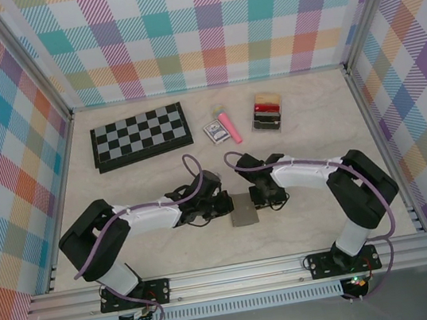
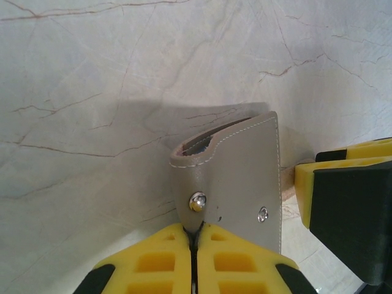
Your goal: Put the credit cards into the card holder
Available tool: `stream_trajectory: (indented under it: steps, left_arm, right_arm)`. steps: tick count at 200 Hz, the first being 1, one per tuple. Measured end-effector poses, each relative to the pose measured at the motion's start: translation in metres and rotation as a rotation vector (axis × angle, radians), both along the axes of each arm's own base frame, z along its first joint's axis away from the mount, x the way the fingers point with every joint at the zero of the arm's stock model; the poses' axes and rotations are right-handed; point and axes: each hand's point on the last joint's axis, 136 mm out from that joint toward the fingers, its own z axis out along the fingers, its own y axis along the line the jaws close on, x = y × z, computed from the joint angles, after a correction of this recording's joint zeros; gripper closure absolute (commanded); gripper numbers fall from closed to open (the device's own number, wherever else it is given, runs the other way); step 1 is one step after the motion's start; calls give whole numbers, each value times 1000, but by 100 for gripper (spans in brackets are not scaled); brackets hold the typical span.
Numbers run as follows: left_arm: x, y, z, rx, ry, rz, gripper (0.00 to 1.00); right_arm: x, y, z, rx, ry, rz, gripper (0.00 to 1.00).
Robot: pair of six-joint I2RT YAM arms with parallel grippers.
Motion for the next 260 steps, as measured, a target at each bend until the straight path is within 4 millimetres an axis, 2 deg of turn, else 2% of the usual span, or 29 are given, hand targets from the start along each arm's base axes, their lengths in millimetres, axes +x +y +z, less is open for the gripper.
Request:
stream_trajectory:
  steps: [29, 42, 51, 69, 85, 104, 116, 130, 150, 176, 199, 228, 260]
  left_arm:
    - [2, 3, 0, 15, 6, 7, 77]
    - [5, 10, -3, 41, 14, 24, 76]
    - [7, 16, -5, 61, 23, 38, 70]
    - [11, 27, -7, 95, 37, 66, 66]
    - [14, 34, -3, 113, 41, 78, 61]
    - [23, 36, 12, 113, 23, 90, 56]
    - [34, 34, 27, 101, -4, 101, 53]
    - [48, 31, 45, 84, -39, 115, 52]
    - [65, 26, 69, 65, -86, 129, 42]
    - [81, 23, 91, 54, -140, 139, 35]
    - [95, 23, 95, 54, -147, 155, 32]
    - [106, 23, 90, 67, -139, 158, 30]
    - [107, 21, 85, 71, -130, 148, 26]
  right_arm:
    - [-1, -1, 1, -9, 5, -1, 61]
    - [-2, -3, 3, -15, 5, -8, 58]
    - [-4, -6, 7, -19, 11, -13, 57]
    - [0, -9, 27, 21, -12, -40, 52]
    - [16, -7, 59, 118, -77, -86, 45]
    - [46, -17, 101, 235, -178, -156, 32]
    - [67, -31, 125, 299, -241, -214, 25]
    - [93, -52, 143, 345, -302, -281, 20]
    - [133, -80, 159, 399, -347, -358, 17]
    - [199, -102, 161, 450, -361, -406, 16]
    - [253, -113, 152, 477, -357, -421, 13]
    - [302, -116, 140, 481, -364, -405, 12]
    - [353, -114, 137, 494, -401, -379, 12]
